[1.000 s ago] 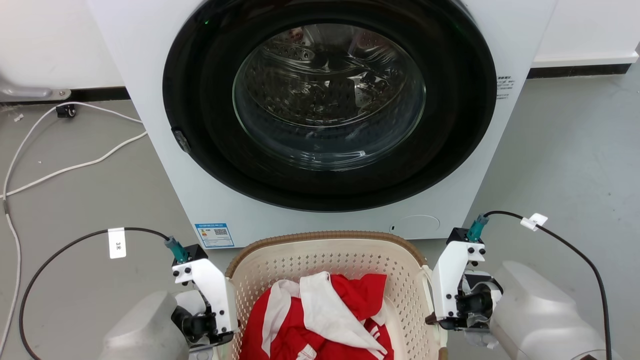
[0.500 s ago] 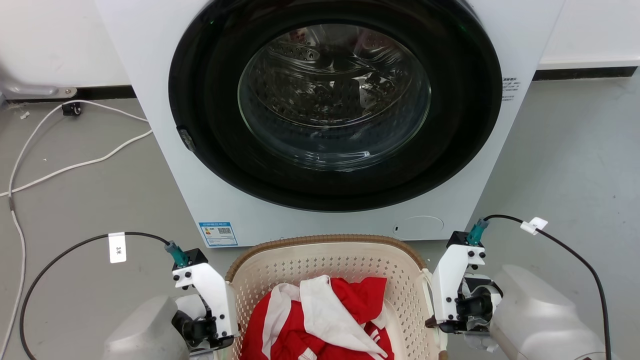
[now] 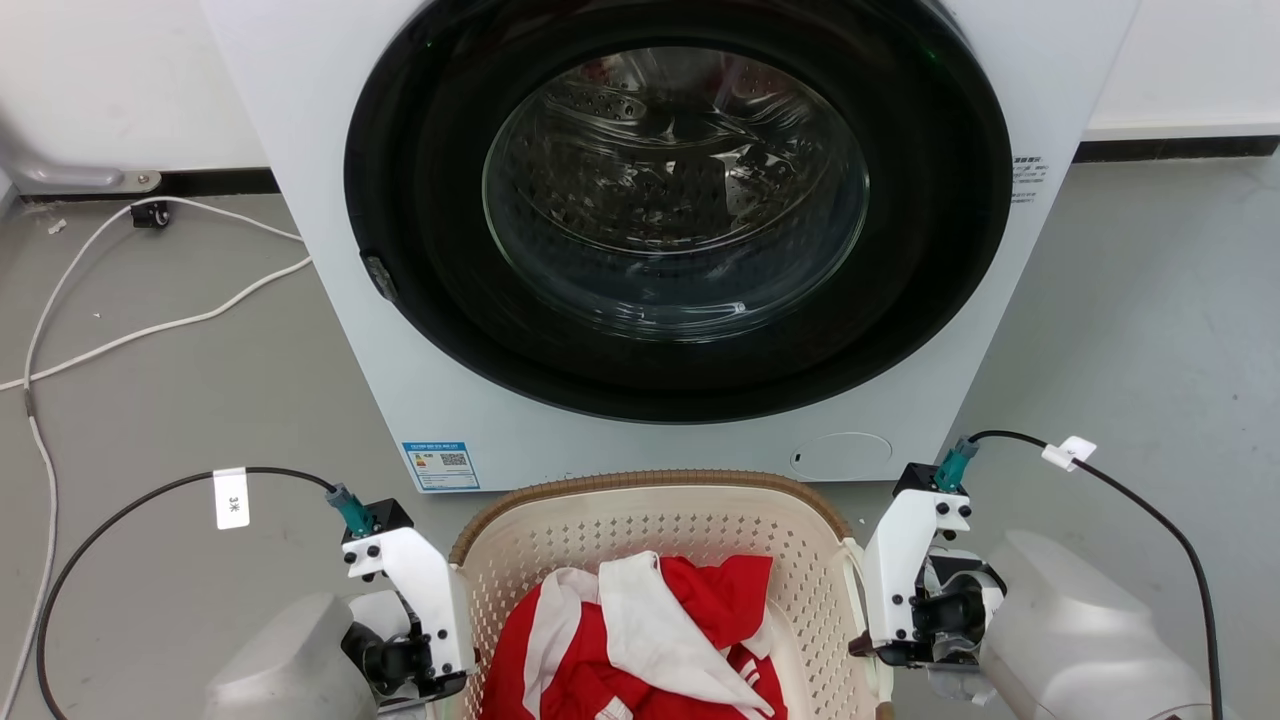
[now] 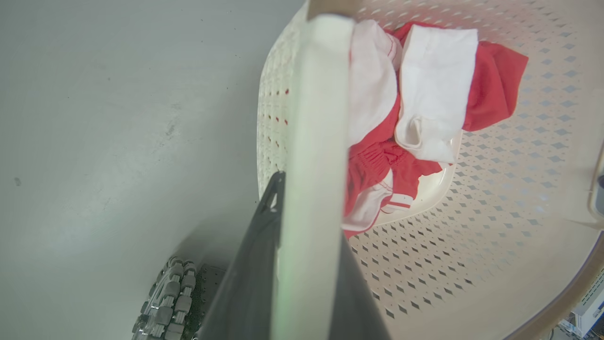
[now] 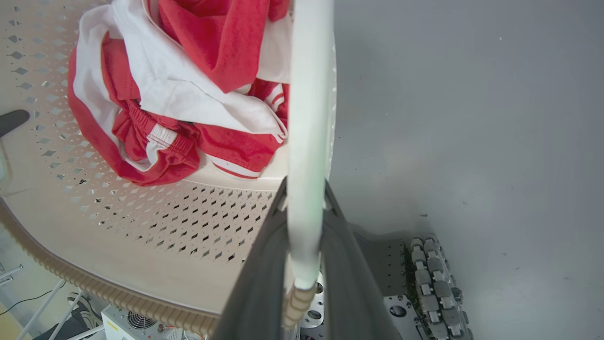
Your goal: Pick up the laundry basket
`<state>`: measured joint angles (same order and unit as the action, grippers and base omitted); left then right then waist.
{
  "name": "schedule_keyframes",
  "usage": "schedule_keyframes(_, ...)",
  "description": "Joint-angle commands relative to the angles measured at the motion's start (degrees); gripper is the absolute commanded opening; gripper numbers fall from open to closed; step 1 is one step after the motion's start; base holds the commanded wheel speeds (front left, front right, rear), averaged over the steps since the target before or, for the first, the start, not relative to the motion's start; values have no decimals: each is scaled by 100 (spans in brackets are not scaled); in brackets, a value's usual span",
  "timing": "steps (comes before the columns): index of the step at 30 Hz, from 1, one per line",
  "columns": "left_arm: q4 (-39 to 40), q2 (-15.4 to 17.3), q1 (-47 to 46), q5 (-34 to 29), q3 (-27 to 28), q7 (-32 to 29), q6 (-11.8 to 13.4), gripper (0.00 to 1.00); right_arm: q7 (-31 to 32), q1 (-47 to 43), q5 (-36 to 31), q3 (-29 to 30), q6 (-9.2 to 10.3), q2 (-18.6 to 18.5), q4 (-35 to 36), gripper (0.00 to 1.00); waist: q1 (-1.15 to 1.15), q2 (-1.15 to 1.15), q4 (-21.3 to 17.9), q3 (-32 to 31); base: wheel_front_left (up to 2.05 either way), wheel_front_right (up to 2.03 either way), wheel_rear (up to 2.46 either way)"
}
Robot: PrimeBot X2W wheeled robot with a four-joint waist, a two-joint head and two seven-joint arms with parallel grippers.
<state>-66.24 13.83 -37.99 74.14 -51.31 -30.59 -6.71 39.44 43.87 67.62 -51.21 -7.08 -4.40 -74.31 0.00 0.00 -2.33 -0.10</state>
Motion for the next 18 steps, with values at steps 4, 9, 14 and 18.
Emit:
schedule_keyframes(4, 194, -320, -93, 185, 24, 50, -142, 0, 35, -47, 147, -44, -75, 279, 91, 0, 0, 0, 4, 5, 0, 0, 0)
schedule_keyframes(9, 219, -309, -99, 217, 12, 70, -142, 0, 30, -36, 219, -79, -75, 280, 91, 0, 0, 0, -6, 9, 0, 0, 0)
schedule_keyframes(14, 218, -315, -97, 255, 4, 85, -142, 0, 50, -56, 249, -86, -75, 282, 92, 0, 0, 0, -10, 10, 0, 0, 0)
schedule_keyframes(18, 211, -317, -84, 301, -1, 107, -142, 0, 72, -65, 251, -75, -75, 283, 92, 0, 0, 0, -18, 8, 0, 0, 0)
